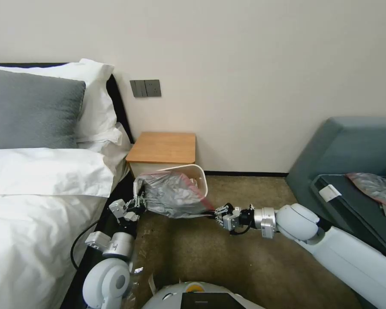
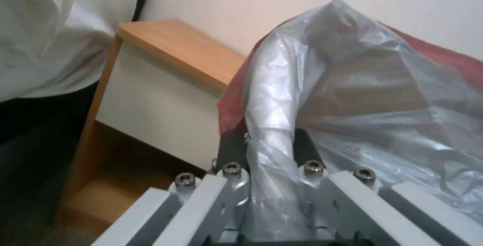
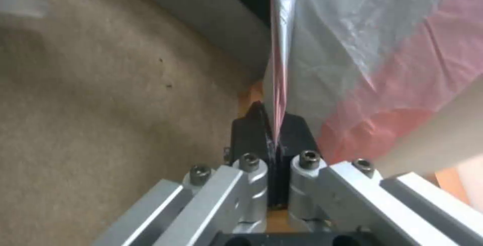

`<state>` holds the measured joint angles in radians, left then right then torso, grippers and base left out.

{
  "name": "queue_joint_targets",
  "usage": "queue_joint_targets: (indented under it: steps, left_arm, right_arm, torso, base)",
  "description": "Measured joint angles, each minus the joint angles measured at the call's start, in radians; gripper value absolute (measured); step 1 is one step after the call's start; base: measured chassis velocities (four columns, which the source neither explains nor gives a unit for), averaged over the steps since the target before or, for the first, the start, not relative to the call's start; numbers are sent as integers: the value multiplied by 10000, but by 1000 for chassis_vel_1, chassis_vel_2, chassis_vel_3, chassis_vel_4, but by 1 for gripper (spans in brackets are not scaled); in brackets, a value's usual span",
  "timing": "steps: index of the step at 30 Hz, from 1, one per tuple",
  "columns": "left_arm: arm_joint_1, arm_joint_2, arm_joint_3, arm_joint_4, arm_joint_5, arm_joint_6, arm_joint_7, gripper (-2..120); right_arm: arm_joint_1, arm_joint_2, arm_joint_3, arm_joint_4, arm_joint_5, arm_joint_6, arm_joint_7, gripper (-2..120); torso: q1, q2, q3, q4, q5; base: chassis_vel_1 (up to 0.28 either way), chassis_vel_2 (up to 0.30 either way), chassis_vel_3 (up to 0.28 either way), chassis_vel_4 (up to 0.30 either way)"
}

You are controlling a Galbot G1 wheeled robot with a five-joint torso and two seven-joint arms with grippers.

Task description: Pick up the garbage bag from the table and place it over the trash can.

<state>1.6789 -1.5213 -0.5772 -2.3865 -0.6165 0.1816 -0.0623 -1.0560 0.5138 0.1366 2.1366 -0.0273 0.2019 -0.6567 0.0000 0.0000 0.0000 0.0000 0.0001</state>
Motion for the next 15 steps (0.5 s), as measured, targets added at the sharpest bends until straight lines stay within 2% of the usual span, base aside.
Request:
queue_joint_targets:
  steps: [4,5,8,10,11,13,15]
  left_arm:
    - [-1,-5,-67,23,12,9,-5,4]
    - [-9,-17,-121,79,73,7,-6,4]
    - [-30,-39,-223,186,228,-41,5,4]
    - [-65,-66,-455,324,442,-141,39,4]
    - [-65,-66,-455,324,442,-141,39,4]
    - [-139,-48,-692,533,722,-322,133,4]
    - [-163,-28,-752,600,801,-384,174,4]
  right_arm:
    - [-101,193,79,-61,-81,76,-3,0]
    - [-162,296,122,-13,-33,124,-5,7]
    - [-318,510,251,245,221,316,-54,14]
    - [-549,772,570,697,500,474,-260,25]
    - [-549,772,570,697,500,474,-260,25]
    - [-982,1111,1239,1226,771,638,-626,37]
    - [-1119,1177,1448,1348,844,665,-703,38]
  torso:
    - [0,0,0,1,0]
    - [0,0,0,0,-1]
    - [0,0,0,1,0]
    - [0,0,0,1,-2]
    - [0,0,0,1,-2]
    - [0,0,0,3,-2]
    - [0,0,0,0,-3]
  base:
    - [0,0,0,0]
    - [0,0,0,0]
    - [0,0,0,0]
    - [0,0,0,0]
    - [0,0,0,0]
    - [0,0,0,0]
    - [0,0,0,0]
